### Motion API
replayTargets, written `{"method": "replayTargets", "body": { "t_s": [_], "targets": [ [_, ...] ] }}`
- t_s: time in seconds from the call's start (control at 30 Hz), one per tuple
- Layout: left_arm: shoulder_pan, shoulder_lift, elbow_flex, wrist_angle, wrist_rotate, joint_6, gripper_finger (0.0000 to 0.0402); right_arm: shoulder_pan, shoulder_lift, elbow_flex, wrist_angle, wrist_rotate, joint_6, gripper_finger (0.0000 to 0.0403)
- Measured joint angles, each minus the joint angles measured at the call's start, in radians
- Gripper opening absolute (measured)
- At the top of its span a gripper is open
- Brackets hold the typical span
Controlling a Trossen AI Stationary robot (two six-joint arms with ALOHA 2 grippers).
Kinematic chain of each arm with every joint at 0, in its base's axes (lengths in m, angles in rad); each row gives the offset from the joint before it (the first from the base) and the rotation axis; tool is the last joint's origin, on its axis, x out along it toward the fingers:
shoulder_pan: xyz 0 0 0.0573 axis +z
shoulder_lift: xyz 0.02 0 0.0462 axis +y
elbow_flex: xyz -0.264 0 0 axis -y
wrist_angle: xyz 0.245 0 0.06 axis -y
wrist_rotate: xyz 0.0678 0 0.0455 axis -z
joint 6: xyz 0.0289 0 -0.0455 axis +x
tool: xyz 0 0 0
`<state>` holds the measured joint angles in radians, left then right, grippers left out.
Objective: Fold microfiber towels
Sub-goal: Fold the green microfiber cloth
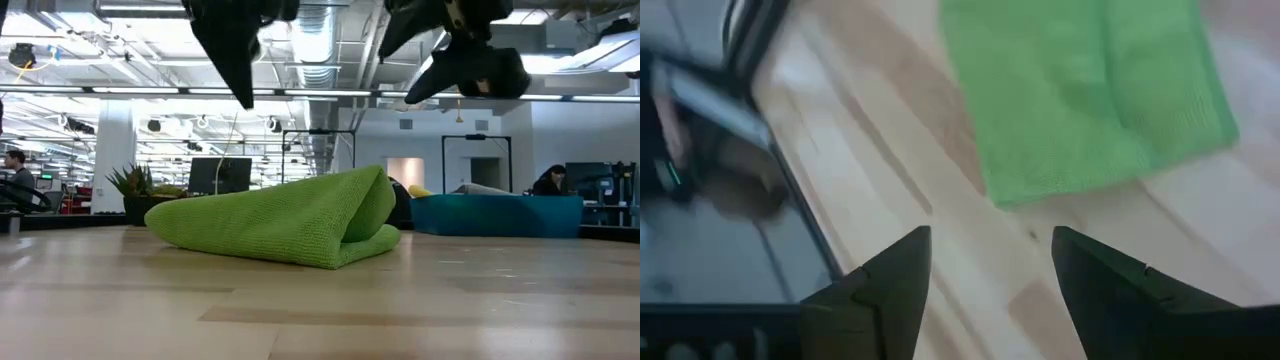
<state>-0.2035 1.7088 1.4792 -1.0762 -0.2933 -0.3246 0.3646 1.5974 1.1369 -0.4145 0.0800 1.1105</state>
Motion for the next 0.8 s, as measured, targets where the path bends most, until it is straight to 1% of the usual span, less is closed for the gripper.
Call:
{"method": "replayTargets", "body": {
  "t_s": [0.07, 0.17, 0.23, 0.33, 0.4, 0.47, 0.57, 0.67, 0.8],
  "targets": [
    [0.0, -0.032, 0.0, -0.02, 0.0, -0.031, 0.0128, 0.006, 0.0, 0.0, 0.003, 0.011, 0.12, 0.0234],
    [0.0, -0.077, 0.0, -0.044, 0.0, -0.047, 0.0128, 0.021, 0.038, 0.002, 0.022, 0.072, 0.295, 0.0234],
    [0.0, -0.101, 0.0, -0.046, 0.0, -0.047, 0.0128, 0.03, 0.058, -0.003, 0.005, 0.079, 0.387, 0.0234],
    [-0.003, -0.137, 0.0, -0.06, -0.001, -0.036, 0.0128, 0.035, 0.116, 0.002, 0.064, 0.079, 0.51, 0.0234],
    [-0.006, -0.155, 0.0, -0.06, -0.009, -0.022, 0.0128, 0.033, 0.153, -0.003, 0.094, 0.078, 0.552, 0.0234],
    [-0.007, -0.167, 0.0, -0.059, -0.011, -0.004, 0.0128, 0.031, 0.192, 0.003, 0.19, 0.078, 0.577, 0.0234],
    [-0.007, -0.173, 0.0, -0.059, -0.015, 0.022, 0.0128, 0.024, 0.229, 0.0, 0.228, 0.078, 0.616, 0.0234],
    [-0.007, -0.173, 0.0, -0.062, -0.017, 0.042, 0.0128, 0.019, 0.258, -0.003, 0.223, 0.079, 0.644, 0.0234],
    [-0.007, -0.172, 0.0, -0.06, -0.02, 0.051, 0.0128, 0.021, 0.258, 0.001, 0.21, 0.088, 0.653, 0.0234]
  ]
}}
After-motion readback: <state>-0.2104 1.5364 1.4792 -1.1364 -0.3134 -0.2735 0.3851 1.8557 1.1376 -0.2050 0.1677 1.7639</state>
